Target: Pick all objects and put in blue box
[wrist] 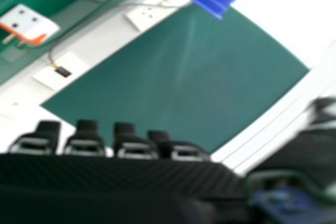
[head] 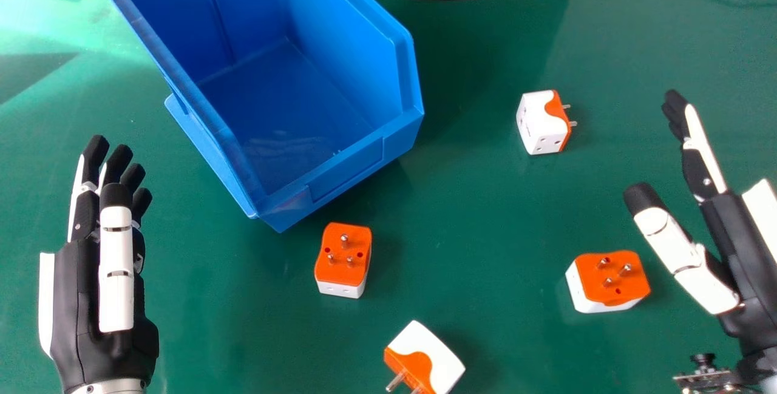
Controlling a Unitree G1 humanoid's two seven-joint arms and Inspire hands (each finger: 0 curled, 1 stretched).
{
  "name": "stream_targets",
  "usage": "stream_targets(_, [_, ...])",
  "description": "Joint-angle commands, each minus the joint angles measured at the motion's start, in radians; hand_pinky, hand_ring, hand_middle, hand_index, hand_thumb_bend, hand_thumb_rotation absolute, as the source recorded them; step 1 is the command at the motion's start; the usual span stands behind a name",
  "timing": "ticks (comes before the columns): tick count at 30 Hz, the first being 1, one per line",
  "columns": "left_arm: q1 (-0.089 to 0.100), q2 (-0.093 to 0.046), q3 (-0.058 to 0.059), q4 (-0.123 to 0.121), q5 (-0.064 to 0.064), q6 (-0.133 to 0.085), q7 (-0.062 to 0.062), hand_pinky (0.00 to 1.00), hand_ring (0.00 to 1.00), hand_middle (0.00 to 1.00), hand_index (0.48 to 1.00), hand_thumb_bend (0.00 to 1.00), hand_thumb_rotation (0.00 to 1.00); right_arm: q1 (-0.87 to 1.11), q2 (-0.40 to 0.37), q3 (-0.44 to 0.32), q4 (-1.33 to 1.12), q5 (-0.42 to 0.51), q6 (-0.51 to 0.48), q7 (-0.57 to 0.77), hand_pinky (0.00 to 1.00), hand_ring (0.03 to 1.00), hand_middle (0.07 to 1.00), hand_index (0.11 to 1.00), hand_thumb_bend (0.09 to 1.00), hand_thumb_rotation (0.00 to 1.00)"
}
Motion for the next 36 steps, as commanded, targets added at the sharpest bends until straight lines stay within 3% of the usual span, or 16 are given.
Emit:
stream_targets(1, [0.009, -0.001, 0.005, -0.02, 0.001, -0.01, 0.003, 0.94, 0.93, 0.94, 0.942, 0.4, 0.81, 0.008, -0.027, -0.007, -0.036, -0.026, 0.01, 0.005, 0.96, 0.981, 0.995, 0.993, 0.554, 0.6])
stream_targets(3, [0.011, -0.002, 0.004, -0.023, 0.0, -0.006, 0.004, 0.94, 0.93, 0.94, 0.943, 0.4, 0.81, 0.011, -0.048, 0.001, -0.039, -0.069, 0.007, 0.007, 0.95, 0.975, 0.991, 0.99, 0.583, 0.58])
stream_targets(8, [0.016, -0.001, 0.003, -0.032, 0.013, 0.001, 0.013, 0.95, 0.93, 0.94, 0.95, 0.4, 0.83, 0.014, -0.076, 0.039, -0.029, -0.156, 0.025, 0.013, 0.89, 0.951, 0.979, 0.975, 0.654, 0.47])
stream_targets(14, [0.017, 0.003, 0.005, -0.037, 0.006, 0.004, 0.012, 0.94, 0.93, 0.94, 0.949, 0.41, 0.84, 0.018, -0.097, 0.066, -0.03, -0.224, 0.054, 0.015, 0.86, 0.95, 0.977, 0.97, 0.691, 0.41])
stream_targets(21, [0.017, 0.007, 0.007, -0.045, 0.001, 0.015, 0.008, 0.95, 0.93, 0.94, 0.948, 0.41, 0.84, 0.017, -0.114, 0.076, -0.046, -0.237, 0.09, 0.021, 0.86, 0.96, 0.981, 0.969, 0.728, 0.35])
stream_targets(28, [0.016, 0.016, 0.012, -0.052, -0.004, 0.021, 0.0, 0.95, 0.93, 0.94, 0.94, 0.42, 0.83, 0.015, -0.116, 0.081, -0.057, -0.268, 0.114, 0.012, 0.85, 0.959, 0.981, 0.969, 0.738, 0.37])
stream_targets(32, [0.017, 0.018, 0.012, -0.058, 0.005, 0.022, 0.002, 0.95, 0.93, 0.94, 0.939, 0.42, 0.83, 0.009, -0.118, 0.085, -0.048, -0.281, 0.12, 0.001, 0.84, 0.956, 0.98, 0.969, 0.738, 0.39])
stream_targets(36, [0.017, 0.018, 0.012, -0.061, -0.006, 0.029, -0.004, 0.95, 0.94, 0.94, 0.943, 0.42, 0.83, 0.0, -0.127, 0.088, -0.044, -0.301, 0.141, 0.003, 0.84, 0.954, 0.98, 0.97, 0.735, 0.39])
